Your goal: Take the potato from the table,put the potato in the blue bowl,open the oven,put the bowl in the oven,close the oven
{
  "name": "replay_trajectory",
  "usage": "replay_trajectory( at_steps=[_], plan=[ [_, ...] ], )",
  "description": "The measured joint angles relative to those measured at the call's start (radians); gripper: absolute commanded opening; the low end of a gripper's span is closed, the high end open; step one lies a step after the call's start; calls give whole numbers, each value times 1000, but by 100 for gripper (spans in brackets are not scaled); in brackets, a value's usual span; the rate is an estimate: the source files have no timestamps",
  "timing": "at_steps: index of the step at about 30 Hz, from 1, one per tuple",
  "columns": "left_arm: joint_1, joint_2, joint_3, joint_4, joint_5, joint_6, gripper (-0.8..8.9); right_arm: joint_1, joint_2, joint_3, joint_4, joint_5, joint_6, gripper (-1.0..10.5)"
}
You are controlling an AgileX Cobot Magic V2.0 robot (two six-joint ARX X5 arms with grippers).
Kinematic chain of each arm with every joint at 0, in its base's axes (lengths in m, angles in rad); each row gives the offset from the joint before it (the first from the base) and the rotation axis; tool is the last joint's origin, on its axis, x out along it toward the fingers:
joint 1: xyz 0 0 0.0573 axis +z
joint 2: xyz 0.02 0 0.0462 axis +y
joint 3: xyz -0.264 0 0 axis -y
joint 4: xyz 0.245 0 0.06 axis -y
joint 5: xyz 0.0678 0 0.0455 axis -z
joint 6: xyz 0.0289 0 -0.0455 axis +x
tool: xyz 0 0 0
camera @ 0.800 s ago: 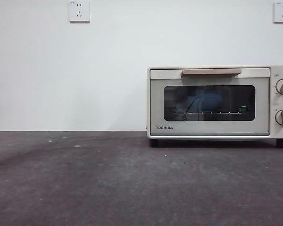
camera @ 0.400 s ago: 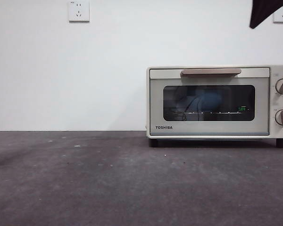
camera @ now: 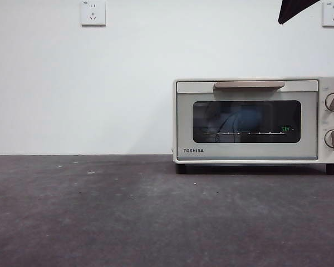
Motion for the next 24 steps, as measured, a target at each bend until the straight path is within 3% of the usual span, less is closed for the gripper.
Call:
replay_trajectory(
  at_steps=[4,17,24],
  plan=[
    [3,-76,-69,-13,0,-45,-4,0,0,0,6,0,0,0],
    [3,-242,-75,-382,20,-75,-4,0,0,0,6,0,0,0],
    [-3,-254,-74,-392,39,-81,-4,0,0,0,6,3,0,0]
  ],
)
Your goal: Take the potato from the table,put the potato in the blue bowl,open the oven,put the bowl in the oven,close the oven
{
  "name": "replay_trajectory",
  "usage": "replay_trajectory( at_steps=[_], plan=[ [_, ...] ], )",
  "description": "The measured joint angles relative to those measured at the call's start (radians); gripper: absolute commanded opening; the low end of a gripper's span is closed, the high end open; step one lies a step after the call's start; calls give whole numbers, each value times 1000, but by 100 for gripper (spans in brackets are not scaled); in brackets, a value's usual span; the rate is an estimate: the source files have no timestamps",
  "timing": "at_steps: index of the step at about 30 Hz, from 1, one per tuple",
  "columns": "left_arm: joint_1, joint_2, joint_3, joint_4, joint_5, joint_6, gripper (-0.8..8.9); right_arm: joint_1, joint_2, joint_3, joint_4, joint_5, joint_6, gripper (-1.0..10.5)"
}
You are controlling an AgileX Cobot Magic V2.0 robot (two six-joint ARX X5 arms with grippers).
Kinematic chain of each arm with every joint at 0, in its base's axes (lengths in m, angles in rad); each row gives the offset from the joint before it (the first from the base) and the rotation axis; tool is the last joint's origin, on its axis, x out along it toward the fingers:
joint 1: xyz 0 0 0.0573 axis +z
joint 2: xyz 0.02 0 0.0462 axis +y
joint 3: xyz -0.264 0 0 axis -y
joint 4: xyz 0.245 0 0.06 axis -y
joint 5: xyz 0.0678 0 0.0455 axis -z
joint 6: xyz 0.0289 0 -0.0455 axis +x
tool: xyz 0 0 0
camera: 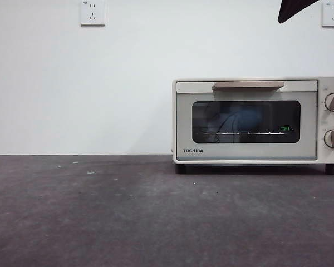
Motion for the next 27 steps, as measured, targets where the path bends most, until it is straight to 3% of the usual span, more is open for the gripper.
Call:
replay_trajectory(
  at_steps=[9,27],
  plan=[
    [-2,0,0,-2,-35,-76,-4,0,0,0,0,0,0,0],
    [-8,2,0,6,-21,-104,-4,0,0,0,0,0,0,0]
  ],
)
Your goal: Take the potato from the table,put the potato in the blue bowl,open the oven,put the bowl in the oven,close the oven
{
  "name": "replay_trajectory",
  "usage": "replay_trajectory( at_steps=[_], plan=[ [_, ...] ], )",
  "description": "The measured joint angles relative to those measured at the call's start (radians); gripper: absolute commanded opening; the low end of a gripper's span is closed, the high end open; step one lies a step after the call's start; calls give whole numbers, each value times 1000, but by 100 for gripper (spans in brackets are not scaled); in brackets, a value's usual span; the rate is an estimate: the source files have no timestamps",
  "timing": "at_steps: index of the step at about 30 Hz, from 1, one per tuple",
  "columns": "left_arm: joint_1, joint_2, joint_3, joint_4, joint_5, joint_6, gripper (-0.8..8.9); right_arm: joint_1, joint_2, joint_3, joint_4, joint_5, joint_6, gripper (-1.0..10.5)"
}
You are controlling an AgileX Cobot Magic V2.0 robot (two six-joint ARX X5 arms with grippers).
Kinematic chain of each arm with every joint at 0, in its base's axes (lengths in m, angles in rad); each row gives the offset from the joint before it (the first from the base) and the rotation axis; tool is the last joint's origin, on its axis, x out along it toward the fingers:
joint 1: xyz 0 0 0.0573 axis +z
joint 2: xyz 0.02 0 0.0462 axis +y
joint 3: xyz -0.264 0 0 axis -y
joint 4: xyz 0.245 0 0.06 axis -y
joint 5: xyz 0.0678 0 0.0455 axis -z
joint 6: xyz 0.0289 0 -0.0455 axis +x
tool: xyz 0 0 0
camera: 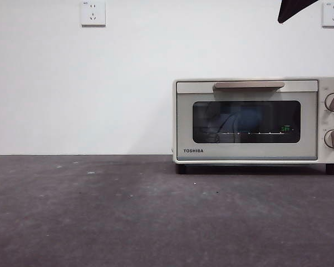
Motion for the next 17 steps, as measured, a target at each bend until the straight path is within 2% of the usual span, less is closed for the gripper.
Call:
replay_trajectory(
  at_steps=[7,13,17],
  plan=[
    [0,8,0,1,0,0,-4,0,0,0,0,1,0,0],
    [0,8,0,1,0,0,-4,-6,-20,-3,-2,100,0,0],
    [0,9,0,1,0,0,-4,-6,-109,-79,48,117,0,0]
  ],
)
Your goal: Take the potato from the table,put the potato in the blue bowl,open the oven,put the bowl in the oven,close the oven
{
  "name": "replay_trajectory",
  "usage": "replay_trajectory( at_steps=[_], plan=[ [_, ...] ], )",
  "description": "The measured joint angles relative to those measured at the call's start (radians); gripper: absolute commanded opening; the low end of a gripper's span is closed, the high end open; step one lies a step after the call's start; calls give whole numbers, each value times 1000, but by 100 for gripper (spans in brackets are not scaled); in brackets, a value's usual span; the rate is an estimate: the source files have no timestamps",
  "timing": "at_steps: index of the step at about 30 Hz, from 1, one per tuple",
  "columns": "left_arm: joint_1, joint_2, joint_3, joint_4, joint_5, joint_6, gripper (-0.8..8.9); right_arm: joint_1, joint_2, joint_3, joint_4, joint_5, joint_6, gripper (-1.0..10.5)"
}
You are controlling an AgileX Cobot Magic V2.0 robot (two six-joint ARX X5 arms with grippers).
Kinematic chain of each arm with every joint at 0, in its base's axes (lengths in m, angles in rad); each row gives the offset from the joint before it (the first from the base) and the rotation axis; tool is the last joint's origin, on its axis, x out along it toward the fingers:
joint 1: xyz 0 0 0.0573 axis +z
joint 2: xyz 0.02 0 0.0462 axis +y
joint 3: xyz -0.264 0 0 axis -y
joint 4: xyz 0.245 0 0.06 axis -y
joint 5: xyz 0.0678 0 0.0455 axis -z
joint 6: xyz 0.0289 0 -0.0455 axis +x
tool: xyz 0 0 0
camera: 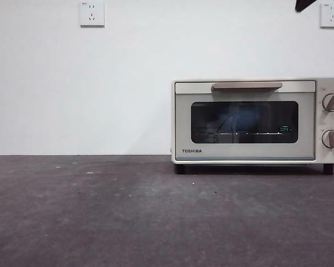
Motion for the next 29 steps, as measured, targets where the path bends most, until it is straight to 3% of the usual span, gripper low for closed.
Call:
replay_trajectory(
  at_steps=[6,12,18,26,29],
  plan=[
    [0,0,0,0,0,0,-4,7,-280,-290,177,4,0,0],
    [0,0,0,0,0,0,-4,3,-580,-580,199,10,0,0],
    [0,0,0,0,0,0,-4,-80,-855,-925,247,-1,0,0],
    [0,0,0,2,0,0,-4,-153,-1216,-1419,232,137,0,1],
    [0,1,0,0,0,0,-4,-152,-1297,-1509,401,143,4,1]
  ],
)
